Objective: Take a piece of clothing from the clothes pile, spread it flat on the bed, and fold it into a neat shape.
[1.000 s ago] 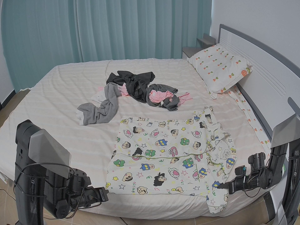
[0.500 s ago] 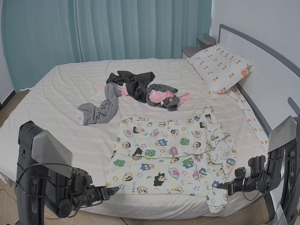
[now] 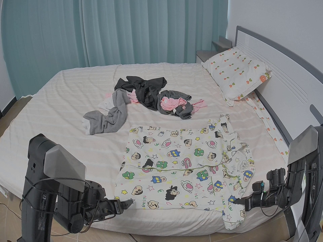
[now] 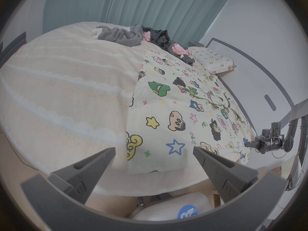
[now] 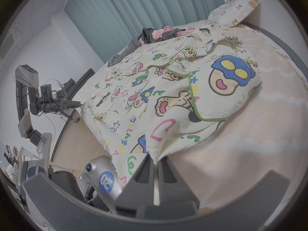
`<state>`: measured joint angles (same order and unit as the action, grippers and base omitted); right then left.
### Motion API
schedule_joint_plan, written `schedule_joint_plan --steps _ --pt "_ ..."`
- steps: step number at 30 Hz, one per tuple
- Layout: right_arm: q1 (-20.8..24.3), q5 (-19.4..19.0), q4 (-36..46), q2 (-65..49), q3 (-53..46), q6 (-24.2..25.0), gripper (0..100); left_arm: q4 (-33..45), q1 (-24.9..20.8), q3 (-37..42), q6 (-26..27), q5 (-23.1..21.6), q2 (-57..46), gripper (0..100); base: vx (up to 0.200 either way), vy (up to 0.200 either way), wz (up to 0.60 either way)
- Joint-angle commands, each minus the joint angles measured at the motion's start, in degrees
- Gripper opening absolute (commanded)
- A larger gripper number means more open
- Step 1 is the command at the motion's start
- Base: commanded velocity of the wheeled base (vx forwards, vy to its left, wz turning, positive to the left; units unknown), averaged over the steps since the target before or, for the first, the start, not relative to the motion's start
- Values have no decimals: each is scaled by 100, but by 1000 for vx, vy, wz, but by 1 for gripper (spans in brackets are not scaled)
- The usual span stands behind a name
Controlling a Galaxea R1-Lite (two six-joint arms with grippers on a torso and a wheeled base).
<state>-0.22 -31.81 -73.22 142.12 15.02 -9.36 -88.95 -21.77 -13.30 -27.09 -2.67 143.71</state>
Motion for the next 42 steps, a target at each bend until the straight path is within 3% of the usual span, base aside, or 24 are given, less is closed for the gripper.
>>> schedule_joint_plan --steps 1,11,12,28,33,42 --pt "4 -1 -17 9 1 -4 0 -105 -29 -331 28 3 192 100 0 0 0" --pt "4 -1 -70 18 -17 -4 0 405 -196 -612 28 12 157 100 0 0 0" --pt "4 -1 -70 18 -34 -4 0 432 -196 -612 28 12 148 0 0 0 0" --pt "13 -19 -131 -53 -324 -31 0 388 -187 -472 2 241 139 0 0 0 0" --pt "171 -63 -808 53 -684 -22 0 370 -187 -226 -7 241 -37 0 0 0 0" --pt "303 -1 -887 18 -1159 -57 0 361 -152 -41 2 232 -212 0 0 0 0"
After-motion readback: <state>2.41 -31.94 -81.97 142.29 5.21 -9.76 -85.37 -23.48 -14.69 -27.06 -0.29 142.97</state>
